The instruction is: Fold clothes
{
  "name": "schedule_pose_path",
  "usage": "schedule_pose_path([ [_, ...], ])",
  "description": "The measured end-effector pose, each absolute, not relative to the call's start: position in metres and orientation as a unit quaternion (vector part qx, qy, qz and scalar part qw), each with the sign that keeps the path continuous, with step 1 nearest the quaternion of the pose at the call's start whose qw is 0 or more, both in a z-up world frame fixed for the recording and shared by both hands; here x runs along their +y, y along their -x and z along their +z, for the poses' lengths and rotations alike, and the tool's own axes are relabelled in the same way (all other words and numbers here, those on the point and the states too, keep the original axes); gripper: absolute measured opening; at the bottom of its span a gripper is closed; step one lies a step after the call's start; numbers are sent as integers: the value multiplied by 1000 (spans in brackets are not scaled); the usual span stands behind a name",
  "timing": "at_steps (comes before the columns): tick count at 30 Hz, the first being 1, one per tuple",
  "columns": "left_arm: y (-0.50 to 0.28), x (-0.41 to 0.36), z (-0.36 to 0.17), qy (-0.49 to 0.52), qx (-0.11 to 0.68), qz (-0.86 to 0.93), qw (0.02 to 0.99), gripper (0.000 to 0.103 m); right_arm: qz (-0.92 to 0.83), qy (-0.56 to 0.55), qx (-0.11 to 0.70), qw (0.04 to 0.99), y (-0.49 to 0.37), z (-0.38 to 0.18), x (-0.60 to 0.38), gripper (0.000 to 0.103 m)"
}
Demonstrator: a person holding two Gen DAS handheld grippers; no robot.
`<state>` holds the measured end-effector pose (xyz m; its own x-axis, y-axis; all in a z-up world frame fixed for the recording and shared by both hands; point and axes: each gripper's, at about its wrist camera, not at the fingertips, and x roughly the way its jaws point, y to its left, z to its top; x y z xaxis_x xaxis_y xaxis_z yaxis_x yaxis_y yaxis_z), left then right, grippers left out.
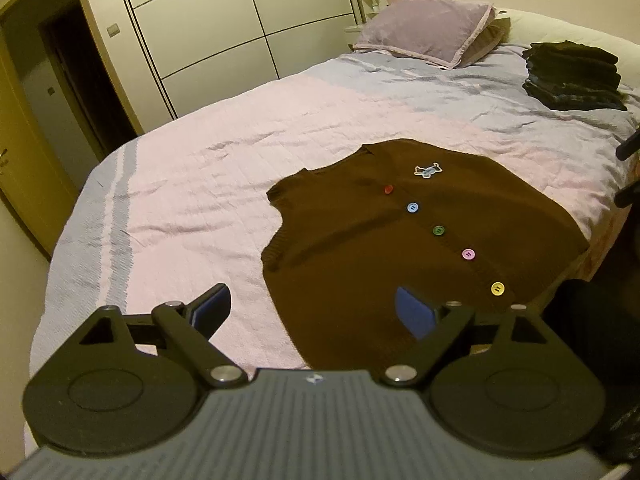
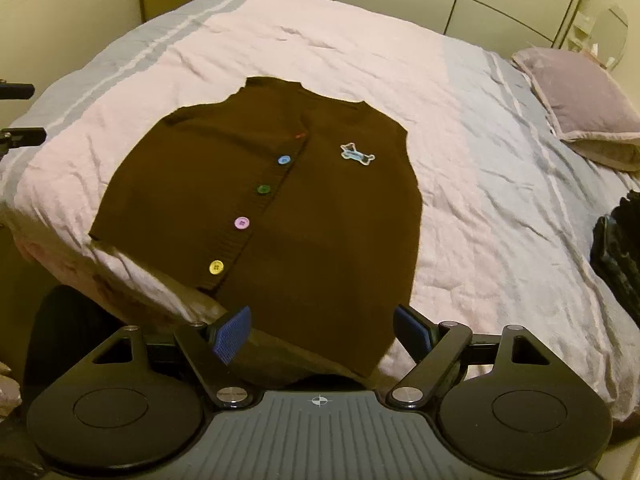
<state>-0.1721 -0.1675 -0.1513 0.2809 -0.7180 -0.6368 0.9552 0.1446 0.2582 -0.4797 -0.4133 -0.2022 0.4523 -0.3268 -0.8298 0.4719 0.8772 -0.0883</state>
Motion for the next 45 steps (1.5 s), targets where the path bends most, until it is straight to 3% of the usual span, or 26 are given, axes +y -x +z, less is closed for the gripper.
schedule_pose_path([
  [6, 166, -165, -164, -326, 191, -570, 729, 88, -234, -83, 439, 864, 480, -200, -416, 81],
  [12, 151, -156, -181, -317, 181, -578, 730, 88, -220, -4, 331, 918, 481, -204, -394, 81],
  [20, 138, -142, -233, -376, 165, -567, 714, 88, -131, -52, 327, 935, 435, -262, -375, 81],
  [25, 129, -126, -265, -422, 144, -560, 699, 88, -60, 24, 339, 938, 392, -307, -329, 81],
  [26, 126, -124, -268, -422, 145, -559, 699, 88, -45, 46, 339, 938, 384, -316, -318, 77],
  [27, 122, -123, -272, -420, 151, -557, 701, 88, -31, 63, 338, 939, 377, -324, -309, 61],
  [29, 114, -121, -278, -412, 163, -555, 704, 88, -3, 83, 333, 939, 361, -339, -292, 44],
  [38, 90, -124, -293, -395, 174, -567, 702, 88, 24, 139, 321, 937, 287, -390, -238, 44],
  [45, 79, -138, -303, -416, 141, -575, 690, 88, 11, 321, 319, 892, 271, -428, -218, 44],
])
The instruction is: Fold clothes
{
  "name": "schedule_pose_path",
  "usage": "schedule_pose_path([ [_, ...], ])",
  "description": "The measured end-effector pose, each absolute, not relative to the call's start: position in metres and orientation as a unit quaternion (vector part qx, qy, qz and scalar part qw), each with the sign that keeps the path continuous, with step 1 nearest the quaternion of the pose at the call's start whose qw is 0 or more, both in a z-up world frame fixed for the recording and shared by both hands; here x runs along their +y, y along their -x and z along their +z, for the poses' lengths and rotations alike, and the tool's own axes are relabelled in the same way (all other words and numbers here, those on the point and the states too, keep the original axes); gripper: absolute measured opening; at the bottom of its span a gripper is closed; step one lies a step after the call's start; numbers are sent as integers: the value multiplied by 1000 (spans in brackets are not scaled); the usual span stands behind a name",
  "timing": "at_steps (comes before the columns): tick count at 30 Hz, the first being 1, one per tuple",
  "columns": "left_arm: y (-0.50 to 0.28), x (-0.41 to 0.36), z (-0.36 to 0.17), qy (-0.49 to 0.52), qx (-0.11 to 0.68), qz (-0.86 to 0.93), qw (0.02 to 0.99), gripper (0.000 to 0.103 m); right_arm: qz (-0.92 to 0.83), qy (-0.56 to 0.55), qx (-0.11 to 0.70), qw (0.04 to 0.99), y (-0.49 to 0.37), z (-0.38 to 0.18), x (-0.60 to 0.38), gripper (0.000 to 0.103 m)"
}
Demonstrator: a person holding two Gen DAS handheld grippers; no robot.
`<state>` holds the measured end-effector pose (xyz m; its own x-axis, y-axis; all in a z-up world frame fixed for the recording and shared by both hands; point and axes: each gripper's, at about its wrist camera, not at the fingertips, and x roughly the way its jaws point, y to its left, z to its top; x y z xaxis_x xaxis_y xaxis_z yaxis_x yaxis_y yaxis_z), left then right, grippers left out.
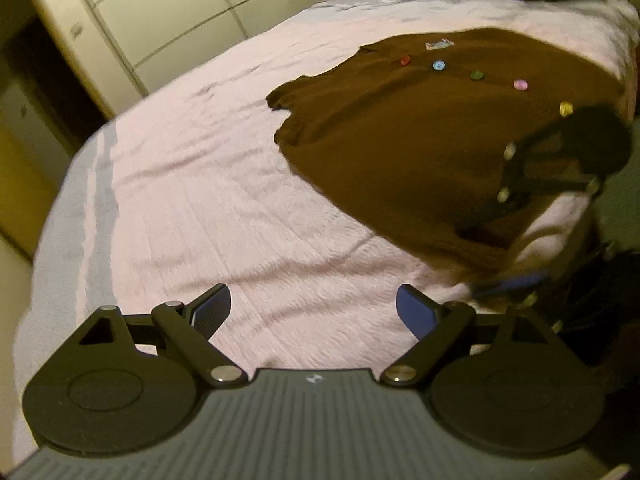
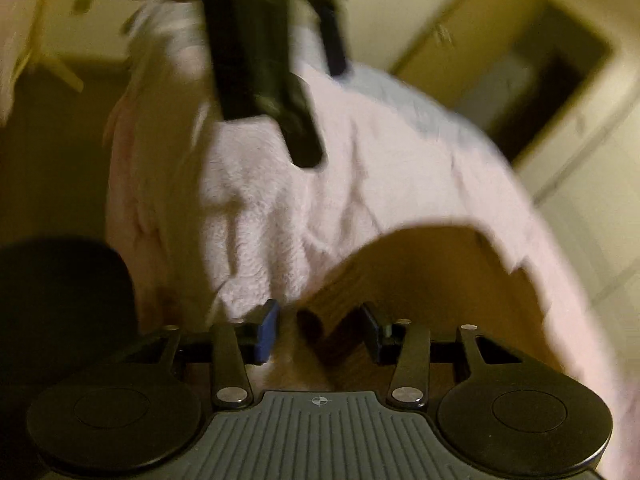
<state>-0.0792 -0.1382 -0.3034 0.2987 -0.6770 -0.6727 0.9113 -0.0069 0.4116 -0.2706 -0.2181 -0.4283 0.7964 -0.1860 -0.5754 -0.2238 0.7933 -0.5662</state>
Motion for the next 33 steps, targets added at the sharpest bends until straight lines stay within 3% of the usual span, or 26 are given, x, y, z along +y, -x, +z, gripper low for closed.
schedule_pose_path([
  [1, 80, -143, -305, -429, 121, -575, 686, 88, 8, 313, 316, 896, 273, -425, -222, 41],
  [2, 80, -148, -308, -442, 102, -574, 682, 88, 6, 306, 312, 899, 275, -421, -227, 10],
  [3, 81, -153, -310, -455, 82, -573, 676, 88, 1, 290, 308, 906, 278, -415, -232, 6],
  [12, 96, -223, -363, -603, -238, -543, 534, 82, -16, 105, 244, 964, 315, -333, -292, 6],
  [18, 90, -276, -380, -630, -342, -537, 444, 68, -20, 77, 238, 968, 322, -319, -314, 6],
  [20, 91, -291, -379, -643, -353, -541, 411, 53, -14, 66, 236, 969, 322, -319, -319, 6],
  [21, 93, -298, -377, -651, -347, -546, 397, 26, -11, 56, 234, 971, 323, -319, -323, 6],
  [22, 95, -305, -373, -659, -336, -549, 389, 12, -10, 48, 231, 972, 326, -316, -327, 6],
  [27, 123, -347, -324, -630, -306, -571, 427, 9, -42, -6, 176, 983, 371, -289, -366, 6],
  [33, 230, -416, -276, -571, -369, -588, 439, 10, -152, -65, 112, 980, 477, -272, -421, 6],
])
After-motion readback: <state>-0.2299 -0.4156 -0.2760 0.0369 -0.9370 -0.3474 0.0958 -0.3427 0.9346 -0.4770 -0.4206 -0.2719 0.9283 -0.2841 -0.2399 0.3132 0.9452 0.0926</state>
